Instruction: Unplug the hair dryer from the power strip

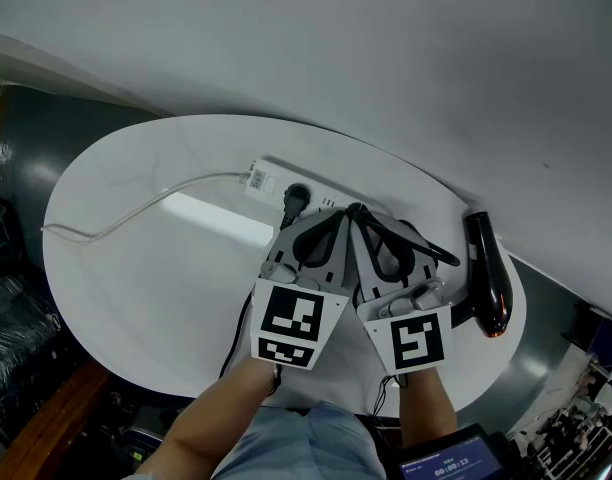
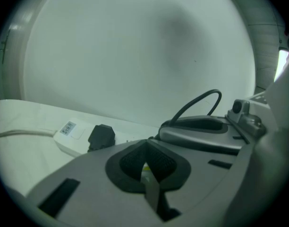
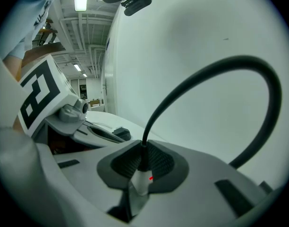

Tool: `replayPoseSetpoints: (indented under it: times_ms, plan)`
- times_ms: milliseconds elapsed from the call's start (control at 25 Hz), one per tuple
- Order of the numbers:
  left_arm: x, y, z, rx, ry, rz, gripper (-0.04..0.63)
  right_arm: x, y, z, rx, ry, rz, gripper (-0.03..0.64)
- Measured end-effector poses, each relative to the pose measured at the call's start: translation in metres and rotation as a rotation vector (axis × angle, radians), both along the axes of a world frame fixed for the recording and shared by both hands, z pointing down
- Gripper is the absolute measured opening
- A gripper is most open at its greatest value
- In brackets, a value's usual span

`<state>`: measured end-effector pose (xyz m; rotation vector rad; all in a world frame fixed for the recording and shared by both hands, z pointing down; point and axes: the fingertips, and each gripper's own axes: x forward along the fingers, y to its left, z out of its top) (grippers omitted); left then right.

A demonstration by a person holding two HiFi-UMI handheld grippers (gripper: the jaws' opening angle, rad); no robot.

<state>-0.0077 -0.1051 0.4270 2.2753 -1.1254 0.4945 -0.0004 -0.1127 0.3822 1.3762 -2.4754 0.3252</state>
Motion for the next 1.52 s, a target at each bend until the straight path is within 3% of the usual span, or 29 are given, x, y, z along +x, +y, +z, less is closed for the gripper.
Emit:
replayPoseSetpoints:
  times_ms: [160,360,640,880,1000,1120,1160,1240,1280,1520]
  plan:
    - [0.001,-0.002,0.002,0.006,-0.002,0.007,-0.003,0.008,-0.006,-0.052,0.075,-0.099,0.056,0.035]
    - [0.001,-0.001,0.002,0.01,-0.013,0.008,-0.003,0.008,-0.009,-0.118,0.199,-0.079,0.009,0.038]
    - [-0.001,-0.003,0.006,0.023,-0.022,0.005,-0.003,0.017,-0.001,-0.121,0.213,-0.079,0.035,0.041]
    - [0.0,-0.004,0.006,0.071,-0.046,0.012,-0.003,0.033,0.015,-0.09,0.13,-0.06,0.068,0.049]
    - [0.002,-0.004,0.007,0.121,-0.072,0.015,-0.003,0.045,0.033,-0.06,0.04,-0.018,0.064,0.054]
    - [0.003,-0.001,0.012,0.118,-0.065,-0.007,-0.002,0.061,0.043,-0.029,-0.06,-0.003,0.123,0.066]
    - [0.002,0.001,0.011,0.115,-0.058,-0.019,-0.002,0.067,0.047,-0.017,-0.102,0.003,0.148,0.077]
    - [-0.003,0.005,-0.001,0.141,-0.045,-0.041,-0.002,0.071,0.059,0.002,-0.191,0.004,0.168,0.203]
    - [-0.007,0.009,-0.01,0.165,-0.04,-0.048,-0.002,0.07,0.066,0.008,-0.227,-0.003,0.166,0.234]
    - [-0.007,0.037,-0.055,0.265,-0.023,-0.061,-0.002,0.074,0.11,0.035,-0.366,-0.071,0.18,0.255]
